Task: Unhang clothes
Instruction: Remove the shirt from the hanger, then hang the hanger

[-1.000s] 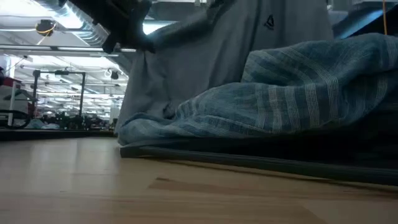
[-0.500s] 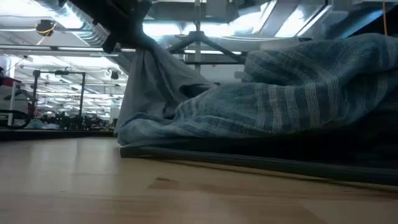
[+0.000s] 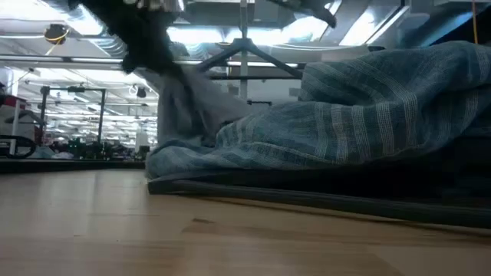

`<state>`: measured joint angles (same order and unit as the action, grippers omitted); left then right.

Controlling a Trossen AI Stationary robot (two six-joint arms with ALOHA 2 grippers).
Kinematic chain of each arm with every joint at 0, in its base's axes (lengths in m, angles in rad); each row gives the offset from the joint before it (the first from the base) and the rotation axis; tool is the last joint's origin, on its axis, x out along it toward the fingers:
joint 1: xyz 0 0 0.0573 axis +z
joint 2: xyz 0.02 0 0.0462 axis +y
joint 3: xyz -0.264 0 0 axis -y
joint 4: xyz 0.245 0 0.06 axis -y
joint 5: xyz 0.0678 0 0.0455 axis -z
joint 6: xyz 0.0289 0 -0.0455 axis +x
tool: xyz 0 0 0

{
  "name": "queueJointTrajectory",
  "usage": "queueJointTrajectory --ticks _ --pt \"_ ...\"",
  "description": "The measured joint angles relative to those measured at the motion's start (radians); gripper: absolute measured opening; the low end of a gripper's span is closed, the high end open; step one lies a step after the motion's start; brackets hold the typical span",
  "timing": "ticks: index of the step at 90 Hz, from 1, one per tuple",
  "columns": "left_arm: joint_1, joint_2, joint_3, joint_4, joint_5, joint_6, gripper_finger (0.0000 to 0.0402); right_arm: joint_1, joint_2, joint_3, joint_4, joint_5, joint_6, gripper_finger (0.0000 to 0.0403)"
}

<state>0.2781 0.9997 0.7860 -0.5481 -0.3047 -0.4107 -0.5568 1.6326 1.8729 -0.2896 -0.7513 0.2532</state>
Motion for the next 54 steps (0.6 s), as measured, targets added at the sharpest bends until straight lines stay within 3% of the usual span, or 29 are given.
queueJointTrajectory --ticks 36,46,54 --pt "0.040 -0.108 0.000 -0.188 -0.105 0.006 0.0319 -0.123 -0.030 0.000 -0.266 -0.001 -0.193 0.0026" --pt "0.085 -0.152 0.002 -0.225 -0.109 -0.007 0.0359 -0.159 -0.044 0.000 -0.293 -0.001 -0.207 0.0026" --pt "0.113 -0.186 0.002 -0.224 -0.087 -0.053 0.0368 -0.191 -0.063 0.000 -0.309 -0.008 -0.209 0.0026"
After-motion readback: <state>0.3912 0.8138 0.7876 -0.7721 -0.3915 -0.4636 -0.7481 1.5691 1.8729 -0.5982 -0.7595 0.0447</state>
